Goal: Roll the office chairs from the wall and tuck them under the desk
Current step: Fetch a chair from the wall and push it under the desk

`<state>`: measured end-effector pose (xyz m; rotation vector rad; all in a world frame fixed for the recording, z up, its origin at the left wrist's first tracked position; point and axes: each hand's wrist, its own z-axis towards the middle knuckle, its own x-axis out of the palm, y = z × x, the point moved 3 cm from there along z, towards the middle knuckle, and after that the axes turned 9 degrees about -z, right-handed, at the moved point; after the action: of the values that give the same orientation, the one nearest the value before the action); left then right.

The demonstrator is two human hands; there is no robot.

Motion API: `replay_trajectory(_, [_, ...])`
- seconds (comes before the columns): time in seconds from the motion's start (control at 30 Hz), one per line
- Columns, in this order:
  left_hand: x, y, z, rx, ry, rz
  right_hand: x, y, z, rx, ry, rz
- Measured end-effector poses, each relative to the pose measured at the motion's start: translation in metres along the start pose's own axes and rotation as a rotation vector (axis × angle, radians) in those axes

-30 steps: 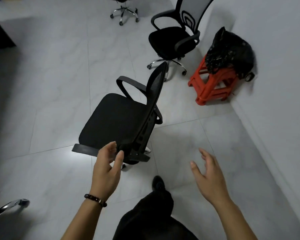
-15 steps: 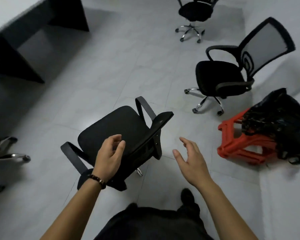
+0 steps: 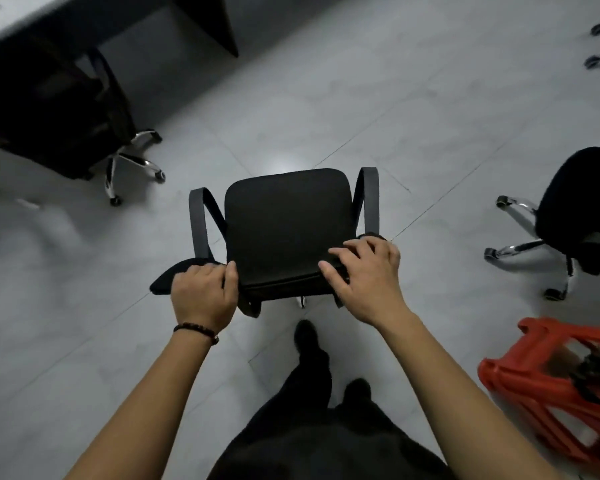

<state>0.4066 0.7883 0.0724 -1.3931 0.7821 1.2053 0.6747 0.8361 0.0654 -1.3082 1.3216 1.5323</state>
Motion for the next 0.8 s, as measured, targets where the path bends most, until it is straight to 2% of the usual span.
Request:
replay_trajectory(0.13, [0.01,0.005,0.035,-0.022,-0.055,0.079,0.013,0.006,0.031,0.058,-0.08,-0.042])
replay_trajectory(0.27, [0.015,0.011,0.075,-0.057,-0.074,0.099,0.011,0.011,0.087,0.038,-0.093,-0.064])
replay_trajectory(0.57, [0.015,0.023,0.206,-0.149,-0.106,0.051,0.006,0.035,0.241,0.01,-0.052,-0.079])
replay_trajectory(0.8, [0.025,0.039,0.3,-0.201,-0.101,0.082,0.003,0.043,0.354,-0.129,0.037,-0.102])
